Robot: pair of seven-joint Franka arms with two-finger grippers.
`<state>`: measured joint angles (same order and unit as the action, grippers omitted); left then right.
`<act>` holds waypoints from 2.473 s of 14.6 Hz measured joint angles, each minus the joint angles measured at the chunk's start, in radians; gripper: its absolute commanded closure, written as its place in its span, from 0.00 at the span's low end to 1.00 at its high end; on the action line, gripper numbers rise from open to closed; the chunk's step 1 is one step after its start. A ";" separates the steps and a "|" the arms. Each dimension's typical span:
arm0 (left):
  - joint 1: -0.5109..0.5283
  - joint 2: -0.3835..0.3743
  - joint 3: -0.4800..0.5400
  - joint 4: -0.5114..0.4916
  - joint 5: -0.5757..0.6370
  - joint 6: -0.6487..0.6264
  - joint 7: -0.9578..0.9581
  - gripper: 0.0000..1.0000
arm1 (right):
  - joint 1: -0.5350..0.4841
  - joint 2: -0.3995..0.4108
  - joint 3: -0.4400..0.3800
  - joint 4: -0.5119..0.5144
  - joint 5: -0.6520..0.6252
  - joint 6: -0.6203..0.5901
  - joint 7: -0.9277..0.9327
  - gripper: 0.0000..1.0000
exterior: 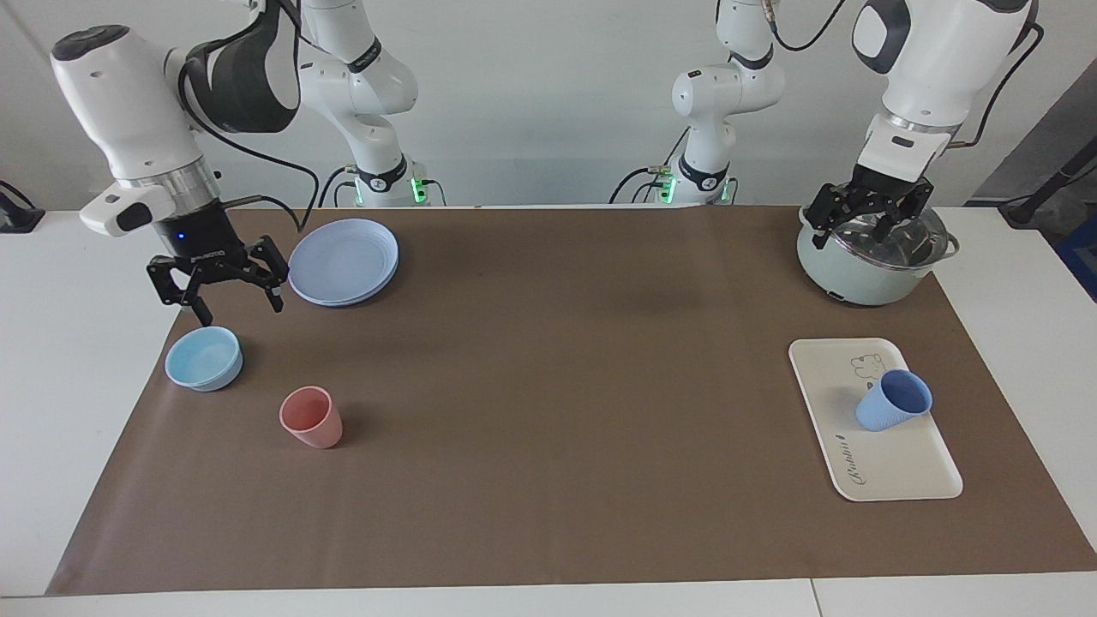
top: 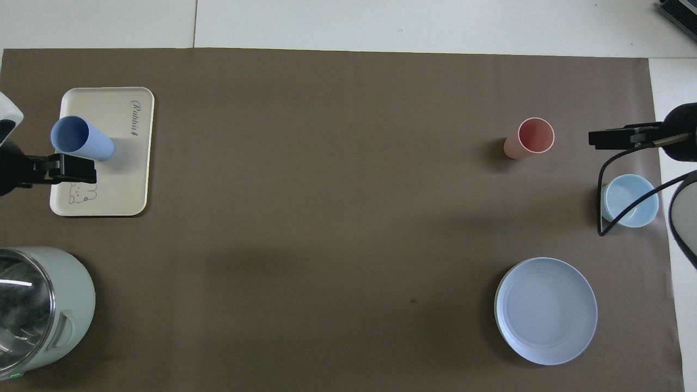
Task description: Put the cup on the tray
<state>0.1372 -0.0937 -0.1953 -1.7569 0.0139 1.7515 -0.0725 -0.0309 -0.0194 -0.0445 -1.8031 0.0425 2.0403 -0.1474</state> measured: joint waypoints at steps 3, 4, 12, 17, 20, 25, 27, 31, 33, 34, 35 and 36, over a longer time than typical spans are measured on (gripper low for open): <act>-0.001 0.057 -0.006 0.062 0.000 -0.015 0.000 0.00 | 0.002 -0.026 -0.003 0.079 -0.059 -0.208 0.127 0.00; -0.001 0.084 -0.006 0.098 0.000 -0.037 0.000 0.00 | -0.004 -0.033 -0.010 0.115 -0.059 -0.293 0.140 0.00; -0.002 0.162 -0.011 0.194 0.000 -0.119 0.008 0.00 | 0.003 -0.070 -0.018 0.164 -0.059 -0.518 0.204 0.00; -0.002 0.159 -0.010 0.212 0.000 -0.127 0.009 0.00 | 0.055 -0.080 -0.015 0.163 -0.059 -0.522 0.215 0.00; -0.002 0.153 -0.010 0.243 0.000 -0.157 0.009 0.00 | 0.055 -0.080 -0.016 0.163 -0.059 -0.522 0.215 0.00; 0.000 0.107 -0.011 0.237 0.000 -0.181 0.011 0.00 | 0.060 -0.080 -0.015 0.160 -0.059 -0.522 0.215 0.00; 0.001 0.091 -0.009 0.201 0.000 -0.182 0.011 0.00 | 0.059 -0.080 -0.019 0.159 -0.059 -0.522 0.215 0.00; 0.002 0.077 -0.006 0.170 0.000 -0.184 0.011 0.00 | 0.058 -0.080 -0.021 0.159 -0.060 -0.522 0.215 0.00; 0.002 0.076 -0.002 0.169 0.000 -0.185 0.011 0.00 | 0.058 -0.081 -0.021 0.158 -0.060 -0.522 0.215 0.00; 0.002 0.076 0.000 0.169 0.000 -0.185 0.011 0.00 | 0.058 -0.081 -0.021 0.157 -0.061 -0.521 0.215 0.00; 0.002 0.076 0.001 0.169 0.000 -0.186 0.011 0.00 | 0.058 -0.081 -0.021 0.156 -0.062 -0.520 0.215 0.00; 0.002 0.076 0.002 0.169 0.000 -0.186 0.011 0.00 | 0.058 -0.081 -0.021 0.156 -0.064 -0.520 0.215 0.00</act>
<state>0.1395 -0.0177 -0.1932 -1.5884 0.0139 1.5656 -0.0620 0.0268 -0.1001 -0.0659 -1.6472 -0.0213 1.5205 0.0681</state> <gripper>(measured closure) 0.000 0.000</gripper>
